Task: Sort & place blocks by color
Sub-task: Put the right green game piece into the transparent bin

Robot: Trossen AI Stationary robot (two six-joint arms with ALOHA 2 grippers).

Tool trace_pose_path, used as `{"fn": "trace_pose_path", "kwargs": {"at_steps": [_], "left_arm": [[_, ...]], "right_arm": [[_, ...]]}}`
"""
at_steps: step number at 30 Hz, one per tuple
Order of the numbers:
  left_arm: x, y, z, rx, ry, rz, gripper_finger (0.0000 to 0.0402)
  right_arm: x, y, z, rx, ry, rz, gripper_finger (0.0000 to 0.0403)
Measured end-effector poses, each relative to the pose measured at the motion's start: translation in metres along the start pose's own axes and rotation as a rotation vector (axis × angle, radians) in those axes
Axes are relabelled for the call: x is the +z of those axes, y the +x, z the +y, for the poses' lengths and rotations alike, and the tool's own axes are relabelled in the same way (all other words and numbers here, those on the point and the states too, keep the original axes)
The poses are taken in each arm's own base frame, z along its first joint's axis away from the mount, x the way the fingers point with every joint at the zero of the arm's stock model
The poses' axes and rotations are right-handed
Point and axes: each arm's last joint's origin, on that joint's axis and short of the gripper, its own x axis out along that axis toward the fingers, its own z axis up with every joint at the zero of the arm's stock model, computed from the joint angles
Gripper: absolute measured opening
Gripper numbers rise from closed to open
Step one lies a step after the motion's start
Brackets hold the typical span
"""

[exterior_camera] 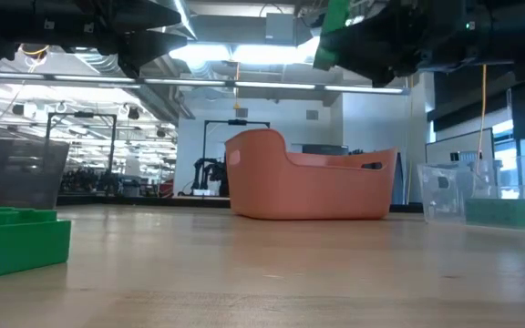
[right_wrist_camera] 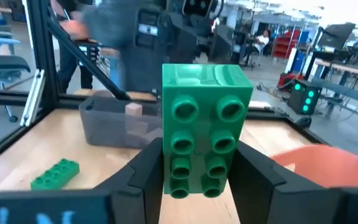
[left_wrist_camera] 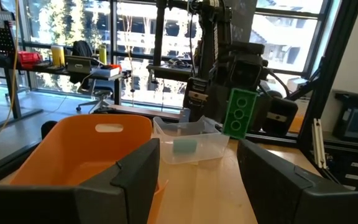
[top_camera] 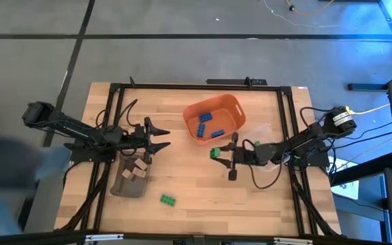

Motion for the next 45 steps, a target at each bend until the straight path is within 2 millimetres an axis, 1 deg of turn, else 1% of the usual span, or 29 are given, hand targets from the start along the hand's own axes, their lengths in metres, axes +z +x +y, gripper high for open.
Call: {"fn": "trace_pose_path", "kwargs": {"at_steps": [6,10,14,27,29,31,33,35,39,41,45], "left_arm": [[0.0,0.0,0.0,-0.008,-0.008,0.001,0.0208],[0.0,0.0,-0.001,-0.021,-0.017,0.003,0.0208],[0.0,0.0,-0.001,-0.017,0.016,0.002,0.0208],[0.0,0.0,0.0,-0.015,-0.002,0.003,0.0208],[0.0,0.0,-0.001,-0.015,-0.004,0.002,0.0208],[0.0,0.0,-0.001,-0.016,-0.004,0.003,0.0208],[0.0,0.0,-0.001,-0.023,-0.004,0.003,0.0208],[0.0,0.0,-0.001,-0.029,-0.004,0.004,0.0208],[-0.001,0.0,-0.001,-0.03,0.0,0.01,0.0208],[-0.001,0.0,-0.001,-0.03,0.001,0.014,0.0208],[-0.002,0.0,-0.001,-0.029,-0.014,0.024,0.0208]], "right_arm": [[-0.002,0.001,-0.001,-0.003,0.038,0.024,0.014],[-0.002,0.001,-0.002,-0.004,0.039,0.022,0.014],[-0.003,0.002,-0.005,-0.017,0.042,0.023,0.014],[-0.004,0.002,-0.006,-0.022,0.068,0.033,0.014],[-0.004,0.002,-0.006,-0.052,0.066,0.036,0.014],[-0.002,0.0,-0.007,-0.118,0.058,0.047,0.014],[0.005,-0.008,-0.008,-0.189,0.046,0.068,0.014],[0.014,-0.019,-0.009,-0.256,0.045,0.103,0.014],[0.028,-0.049,-0.016,-0.424,0.089,0.176,0.014],[0.026,-0.065,-0.021,-0.486,0.118,0.231,0.014],[0.014,-0.094,-0.032,-0.525,0.249,0.372,0.014]]}}
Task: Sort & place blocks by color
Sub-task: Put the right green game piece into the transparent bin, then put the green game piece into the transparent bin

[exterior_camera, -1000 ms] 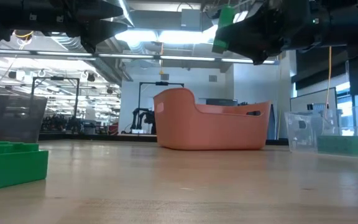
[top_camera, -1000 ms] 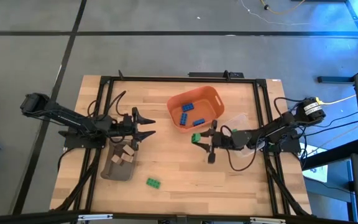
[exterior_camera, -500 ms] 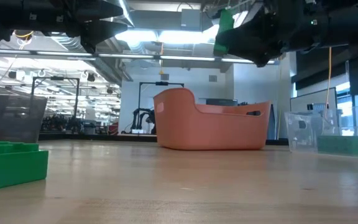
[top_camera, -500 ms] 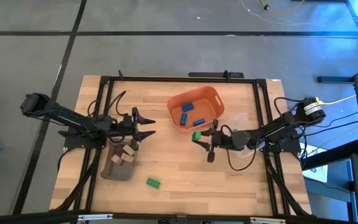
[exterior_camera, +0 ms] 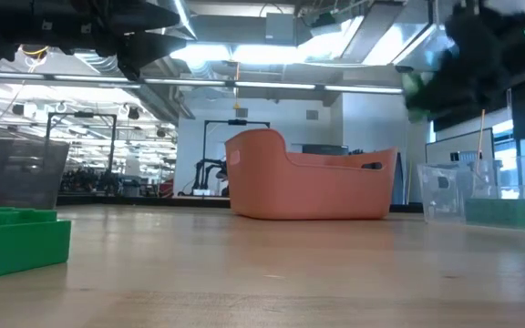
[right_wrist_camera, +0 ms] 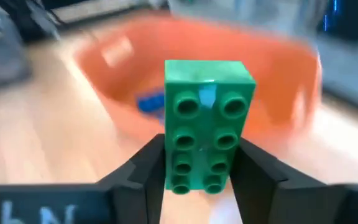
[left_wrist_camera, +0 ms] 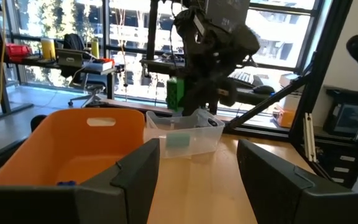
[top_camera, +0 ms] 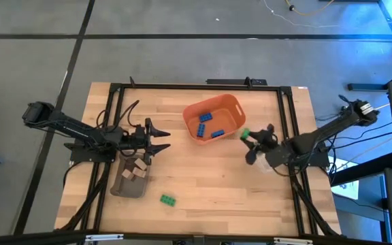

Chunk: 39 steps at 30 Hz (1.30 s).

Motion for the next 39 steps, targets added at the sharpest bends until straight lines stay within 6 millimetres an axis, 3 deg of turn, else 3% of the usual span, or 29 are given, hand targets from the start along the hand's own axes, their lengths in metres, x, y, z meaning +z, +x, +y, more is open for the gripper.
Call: {"fn": "trace_pose_path", "kwargs": {"at_steps": [10,14,25,33,39], "left_arm": [[0.0,0.0,0.0,0.01,-0.006,-0.002,0.0208],[0.0,0.0,0.0,0.011,-0.006,-0.001,0.0208],[0.0,0.0,0.0,0.01,-0.006,-0.001,0.0208],[0.0,0.0,0.0,0.011,-0.006,-0.001,0.0208],[0.0,0.0,0.0,0.011,-0.006,-0.001,0.0208]], "right_arm": [[-0.033,-0.013,-0.03,-0.022,0.17,0.573,0.014],[-0.037,-0.016,-0.037,-0.098,0.205,0.609,0.014],[-0.035,-0.015,-0.034,-0.086,0.233,0.586,0.0142],[-0.035,-0.015,-0.034,-0.085,0.234,0.585,0.0279],[-0.035,-0.014,-0.034,-0.085,0.237,0.576,0.0313]]}}
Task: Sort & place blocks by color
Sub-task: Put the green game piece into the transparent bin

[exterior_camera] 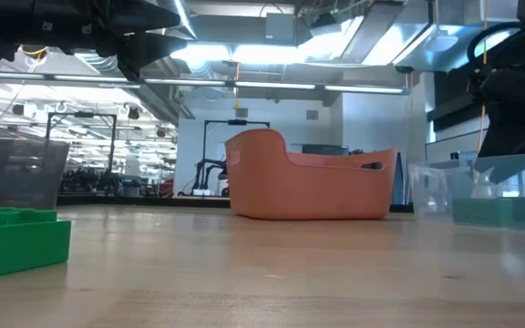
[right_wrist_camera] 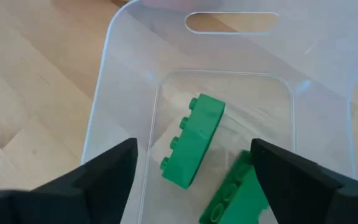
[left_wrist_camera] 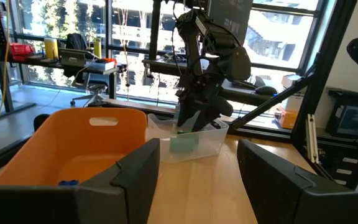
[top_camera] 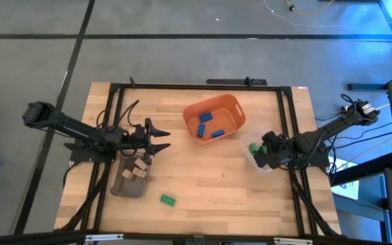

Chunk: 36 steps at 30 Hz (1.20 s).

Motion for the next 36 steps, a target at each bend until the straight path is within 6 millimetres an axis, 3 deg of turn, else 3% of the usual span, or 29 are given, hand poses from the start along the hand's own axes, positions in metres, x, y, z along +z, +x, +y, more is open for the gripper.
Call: {"fn": "trace_pose_path", "kwargs": {"at_steps": [9,21,27,36], "left_arm": [[0.0,0.0,0.0,0.0,0.005,0.0,0.0208],[0.0,0.0,0.0,0.0,0.003,0.002,0.0208],[0.0,0.0,0.0,-0.001,0.002,0.004,0.0208],[0.0,0.0,0.0,-0.001,0.026,0.0,0.0208]], "right_arm": [[0.006,-0.001,0.009,0.063,-0.051,-0.131,0.0316],[0.041,-0.029,0.06,0.385,-0.265,-0.646,0.0316],[0.04,-0.024,0.082,0.593,-0.419,-0.723,0.0316],[0.039,-0.022,0.088,0.606,-0.462,-0.757,0.0316]]}}
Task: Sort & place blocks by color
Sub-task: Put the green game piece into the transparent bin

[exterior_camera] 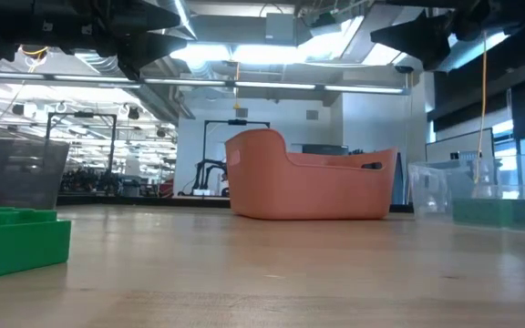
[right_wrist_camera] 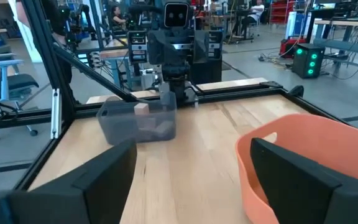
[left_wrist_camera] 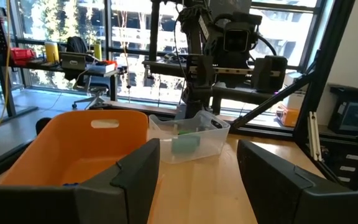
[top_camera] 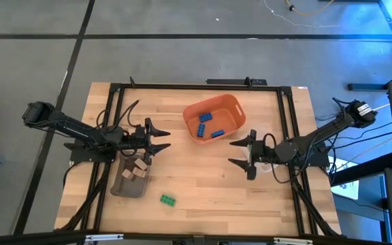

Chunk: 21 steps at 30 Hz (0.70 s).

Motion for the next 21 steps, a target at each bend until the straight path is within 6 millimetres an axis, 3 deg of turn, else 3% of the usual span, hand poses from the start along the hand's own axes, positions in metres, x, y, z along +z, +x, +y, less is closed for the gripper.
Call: {"fn": "trace_pose_path", "kwargs": {"at_steps": [17,21], "left_arm": [[-0.0001,0.0,-0.0001,-0.005,-0.022,0.001,0.0208],[-0.0003,-0.0002,-0.003,-0.102,-0.027,0.01,0.0208]], "right_arm": [[-0.001,0.0,-0.0001,0.0,-0.004,0.008,0.0316],[-0.0017,-0.0001,-0.0003,-0.001,-0.005,0.014,0.0316]]}}
